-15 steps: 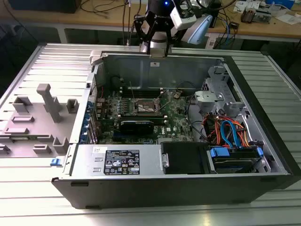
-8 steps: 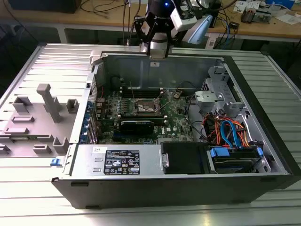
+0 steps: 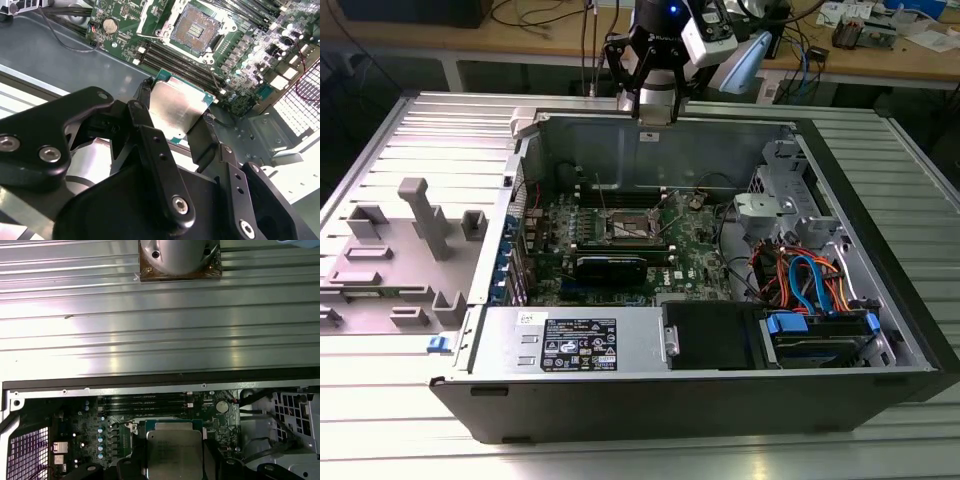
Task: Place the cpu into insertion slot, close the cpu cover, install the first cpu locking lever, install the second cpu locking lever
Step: 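Place the cpu into insertion slot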
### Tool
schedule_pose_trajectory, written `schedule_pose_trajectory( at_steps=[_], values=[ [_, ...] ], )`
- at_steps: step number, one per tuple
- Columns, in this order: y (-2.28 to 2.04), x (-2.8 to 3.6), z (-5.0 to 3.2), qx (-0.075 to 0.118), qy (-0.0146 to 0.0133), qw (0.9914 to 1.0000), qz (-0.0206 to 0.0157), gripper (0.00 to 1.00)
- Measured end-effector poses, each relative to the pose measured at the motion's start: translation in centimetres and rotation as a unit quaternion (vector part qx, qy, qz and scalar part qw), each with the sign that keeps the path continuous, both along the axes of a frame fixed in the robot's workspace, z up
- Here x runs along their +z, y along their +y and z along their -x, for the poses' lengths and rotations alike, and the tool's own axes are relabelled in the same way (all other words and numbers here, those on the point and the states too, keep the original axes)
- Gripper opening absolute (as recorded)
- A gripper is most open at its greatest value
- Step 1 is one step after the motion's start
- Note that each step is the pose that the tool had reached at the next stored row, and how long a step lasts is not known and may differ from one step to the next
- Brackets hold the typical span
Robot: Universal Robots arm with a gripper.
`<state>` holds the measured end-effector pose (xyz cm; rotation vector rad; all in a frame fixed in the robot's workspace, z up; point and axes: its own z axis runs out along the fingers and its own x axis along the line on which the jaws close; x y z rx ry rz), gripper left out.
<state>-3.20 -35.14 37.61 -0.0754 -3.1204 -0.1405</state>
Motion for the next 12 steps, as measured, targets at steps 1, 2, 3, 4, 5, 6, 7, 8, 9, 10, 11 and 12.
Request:
schedule_pose_trajectory(
  at_steps=[1, 2, 3, 4, 5, 6, 7, 8, 9, 10, 11, 12],
  values=[
    [0.00, 0.00, 0.00, 0.000, 0.0000, 1.00000, 0.0000, 0.54],
    [0.00, 0.00, 0.00, 0.000, 0.0000, 1.00000, 0.0000, 0.54],
    [0.00, 0.00, 0.00, 0.000, 0.0000, 1.00000, 0.0000, 0.54],
    [0.00, 0.00, 0.00, 0.000, 0.0000, 1.00000, 0.0000, 0.54],
    [0.00, 0.00, 0.00, 0.000, 0.0000, 1.00000, 0.0000, 0.54],
    [0.00, 0.00, 0.00, 0.000, 0.0000, 1.00000, 0.0000, 0.54],
    [0.00, 0.00, 0.00, 0.000, 0.0000, 1.00000, 0.0000, 0.54],
    [0.00, 0.00, 0.00, 0.000, 0.0000, 1.00000, 0.0000, 0.54],
    [-0.02, 0.00, 0.01, 0.000, 0.0000, 1.00000, 0.0000, 0.54],
    [-0.16, 0.01, 0.00, 0.000, 0.0001, 1.00000, 0.0001, 0.54],
    [-0.32, 0.00, 0.00, 0.000, 0.0000, 1.00000, 0.0000, 0.54],
    [-0.52, 0.00, 0.00, 0.000, 0.0000, 1.00000, 0.0001, 0.54]
  ],
)
